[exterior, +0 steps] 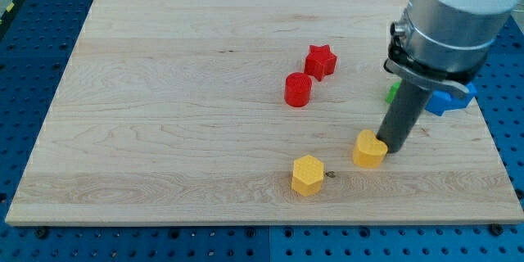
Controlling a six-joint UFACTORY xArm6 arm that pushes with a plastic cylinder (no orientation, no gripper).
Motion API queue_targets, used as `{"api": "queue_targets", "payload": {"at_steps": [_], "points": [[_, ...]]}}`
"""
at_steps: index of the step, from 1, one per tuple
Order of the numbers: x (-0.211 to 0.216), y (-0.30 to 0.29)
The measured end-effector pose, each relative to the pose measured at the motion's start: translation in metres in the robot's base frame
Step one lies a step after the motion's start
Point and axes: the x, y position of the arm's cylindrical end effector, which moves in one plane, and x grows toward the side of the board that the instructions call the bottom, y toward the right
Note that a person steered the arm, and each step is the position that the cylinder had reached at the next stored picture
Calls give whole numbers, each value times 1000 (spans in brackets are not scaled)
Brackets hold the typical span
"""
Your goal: Slide the yellow heart into the yellow hexagon
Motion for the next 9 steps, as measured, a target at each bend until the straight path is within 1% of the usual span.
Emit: {"api": "queue_targets", "payload": {"at_steps": [1,3,4,6,7,8,9], "points": [[18,0],[19,0],[36,0],[42,0],[-1,2],[-24,-7],[-18,-33]]}}
